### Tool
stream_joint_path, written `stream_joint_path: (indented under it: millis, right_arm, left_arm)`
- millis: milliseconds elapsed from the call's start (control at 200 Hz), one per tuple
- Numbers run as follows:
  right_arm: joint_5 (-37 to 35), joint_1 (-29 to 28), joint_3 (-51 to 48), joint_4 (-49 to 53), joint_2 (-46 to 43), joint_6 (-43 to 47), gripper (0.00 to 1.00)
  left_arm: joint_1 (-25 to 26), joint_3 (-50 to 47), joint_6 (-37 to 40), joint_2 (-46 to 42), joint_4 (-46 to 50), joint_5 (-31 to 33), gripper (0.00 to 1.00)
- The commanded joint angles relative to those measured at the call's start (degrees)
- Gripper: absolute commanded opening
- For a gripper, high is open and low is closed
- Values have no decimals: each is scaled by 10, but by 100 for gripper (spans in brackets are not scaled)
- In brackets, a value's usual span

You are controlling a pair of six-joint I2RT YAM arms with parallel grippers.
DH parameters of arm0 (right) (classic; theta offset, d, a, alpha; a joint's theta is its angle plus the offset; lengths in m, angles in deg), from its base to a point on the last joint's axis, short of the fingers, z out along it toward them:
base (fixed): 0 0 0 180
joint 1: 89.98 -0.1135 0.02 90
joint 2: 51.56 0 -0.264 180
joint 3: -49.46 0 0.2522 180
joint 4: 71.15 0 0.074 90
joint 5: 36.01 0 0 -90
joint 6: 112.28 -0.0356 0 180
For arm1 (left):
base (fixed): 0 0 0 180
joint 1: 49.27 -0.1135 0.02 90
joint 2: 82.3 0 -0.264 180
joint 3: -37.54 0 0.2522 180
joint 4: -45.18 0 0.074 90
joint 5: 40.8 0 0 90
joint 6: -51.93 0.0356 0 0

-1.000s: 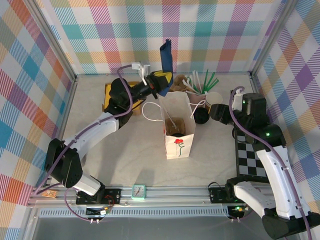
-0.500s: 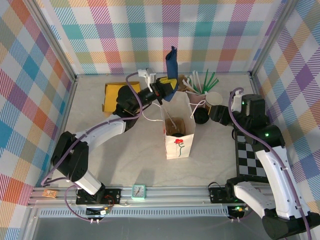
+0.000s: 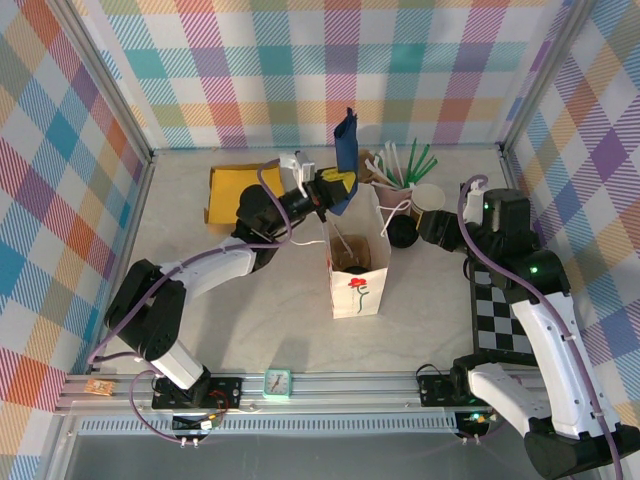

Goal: Pack the takeout coffee

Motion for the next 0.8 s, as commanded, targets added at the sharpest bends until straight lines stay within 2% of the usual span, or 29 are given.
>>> stream_joint_path:
  millis: [0,260,795]
  right_arm:
    - [9,2,-2,-10,-8,-5,59]
    - [8,2,-3,-11,-8,-5,59]
    - [11,2,8,-8,-6,-5,59]
  left_arm:
    - [8,-7,7,11,-62,-14,1]
    - [24,-18,11,16,-77,-9,1]
    - [25,-22,26,26,-62,-5,5]
